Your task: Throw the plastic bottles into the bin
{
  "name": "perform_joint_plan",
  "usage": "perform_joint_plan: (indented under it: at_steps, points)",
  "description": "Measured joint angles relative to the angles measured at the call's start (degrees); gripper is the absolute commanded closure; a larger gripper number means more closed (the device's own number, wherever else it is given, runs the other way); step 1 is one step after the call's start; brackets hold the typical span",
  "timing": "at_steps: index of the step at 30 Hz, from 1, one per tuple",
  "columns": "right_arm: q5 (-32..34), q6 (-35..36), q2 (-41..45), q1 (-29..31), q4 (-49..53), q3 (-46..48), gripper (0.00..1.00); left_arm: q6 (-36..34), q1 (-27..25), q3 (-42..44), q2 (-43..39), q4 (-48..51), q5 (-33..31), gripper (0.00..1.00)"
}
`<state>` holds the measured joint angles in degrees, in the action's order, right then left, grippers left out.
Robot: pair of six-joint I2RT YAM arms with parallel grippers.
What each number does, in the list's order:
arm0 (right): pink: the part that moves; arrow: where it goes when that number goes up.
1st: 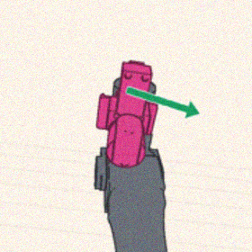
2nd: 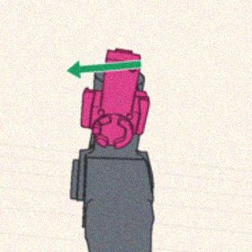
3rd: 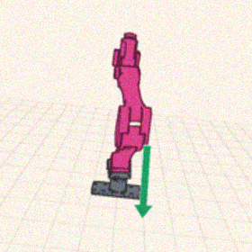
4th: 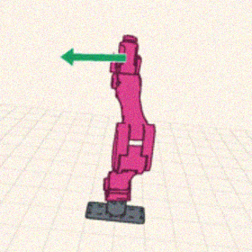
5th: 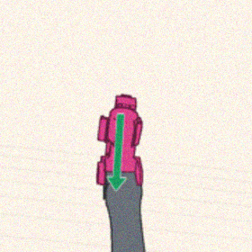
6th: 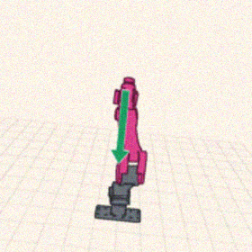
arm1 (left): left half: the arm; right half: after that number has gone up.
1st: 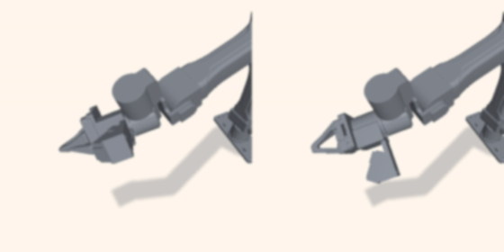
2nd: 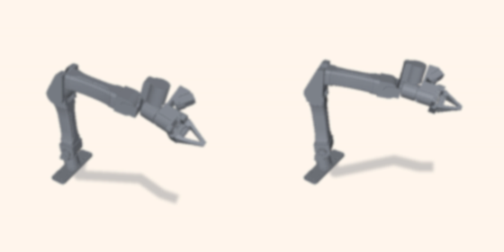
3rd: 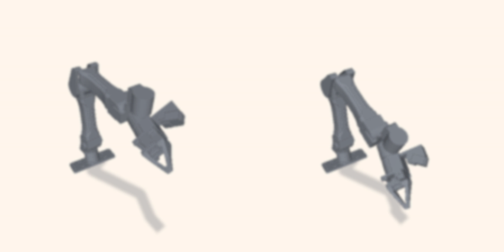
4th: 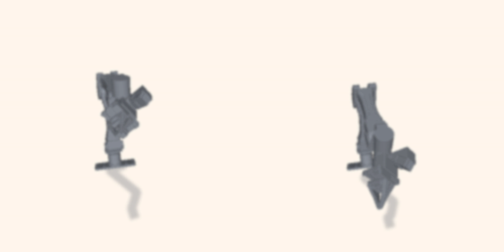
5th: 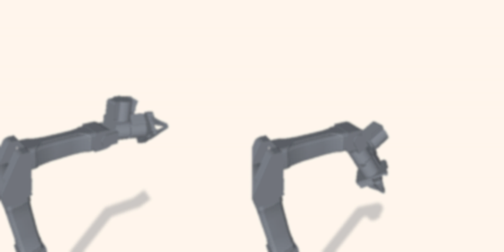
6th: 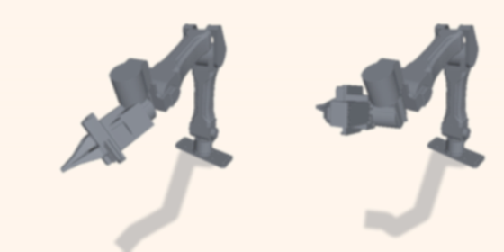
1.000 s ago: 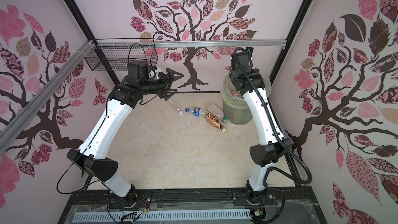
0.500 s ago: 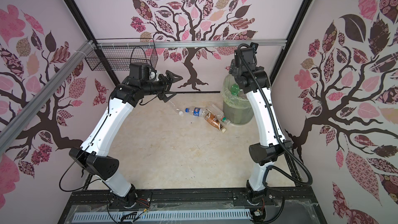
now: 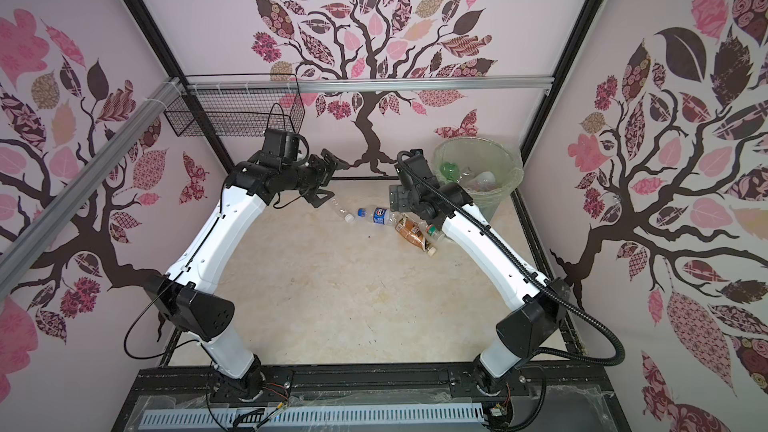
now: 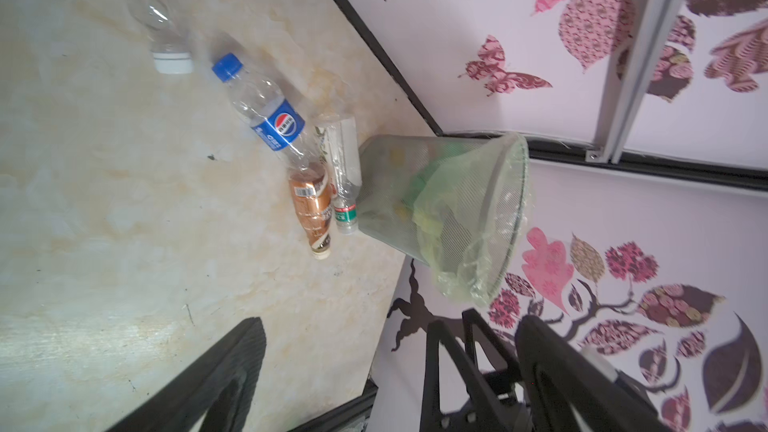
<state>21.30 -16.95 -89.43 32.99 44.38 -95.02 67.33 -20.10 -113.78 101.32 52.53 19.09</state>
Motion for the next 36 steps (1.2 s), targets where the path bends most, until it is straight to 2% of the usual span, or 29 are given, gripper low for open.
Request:
perform_joint_plan:
  at_steps: [7,15,18,22,31,36]
  points:
    - [-5.4,-0.2,5.6,0.2,-1.2,8.7,0.0,0.7,2.2,-0.9,10.6,2.1,-7.9,0.02]
    - [-8.9,0.3,7.7,0.2,-2.4,9.9,0.01,0.2,4.4,-12.4,27.8,6.4,-16.6,0.02]
    - [-9.8,0.0,7.7,0.2,-2.4,9.9,0.01,-1.4,5.2,-19.3,33.5,7.5,-20.0,0.02]
    - [-10.7,-1.0,7.7,0.2,-2.6,10.4,0.01,-4.2,5.8,-24.9,38.2,6.5,-23.6,0.02]
    - [-11.0,-0.3,6.9,0.2,-2.7,10.2,0.01,-7.4,6.0,-25.0,43.6,0.6,-25.0,0.02]
    - [-14.7,0.9,4.6,0.2,-5.0,9.3,0.01,-8.9,6.0,-26.0,47.2,-1.4,-24.7,0.02]
